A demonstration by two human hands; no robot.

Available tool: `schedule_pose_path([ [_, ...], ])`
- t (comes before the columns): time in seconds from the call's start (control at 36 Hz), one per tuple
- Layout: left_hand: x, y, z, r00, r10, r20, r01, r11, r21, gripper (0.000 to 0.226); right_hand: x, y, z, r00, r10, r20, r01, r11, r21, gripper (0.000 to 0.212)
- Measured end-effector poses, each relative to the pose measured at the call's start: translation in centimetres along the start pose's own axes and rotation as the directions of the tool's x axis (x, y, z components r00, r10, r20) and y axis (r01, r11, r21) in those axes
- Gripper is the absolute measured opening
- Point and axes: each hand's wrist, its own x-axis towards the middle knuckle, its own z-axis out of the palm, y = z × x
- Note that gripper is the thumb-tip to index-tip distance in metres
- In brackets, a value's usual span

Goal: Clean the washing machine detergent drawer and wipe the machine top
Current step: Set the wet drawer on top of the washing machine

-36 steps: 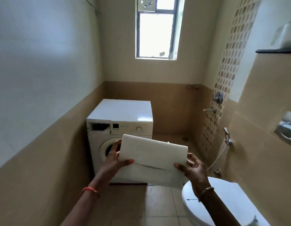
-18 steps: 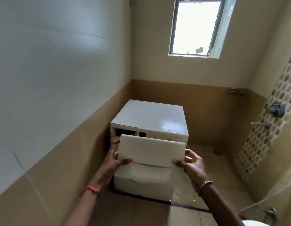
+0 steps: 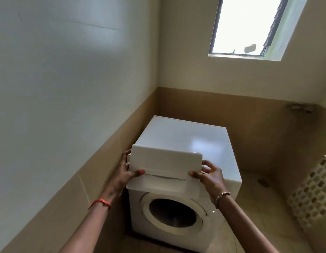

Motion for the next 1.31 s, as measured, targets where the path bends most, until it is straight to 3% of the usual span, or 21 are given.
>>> schedule_pose_path([
  [0.33,18.0,-4.4,-3.9,0.998,-0.034,0.049,0.032,0.998,0.049,0.074,16.2,4.3,6.2,0.991,-0.004,-0.133,-0.006,0.997,-0.072,0.029],
  [0.58,26.6,-8.1,-4.5,0.996,-0.058,0.065,0.052,0.995,0.087,0.073,24.0,7.5,9.0,0.97,-0.046,-0.238,0.01,0.988,-0.151,0.029],
  [1.31,32.0,-13.7,-5.2,0.993,-0.053,0.103,0.036,0.988,0.153,0.07,27.9,12.3,10.0,0.958,-0.036,-0.284,-0.033,0.971,-0.235,0.031],
])
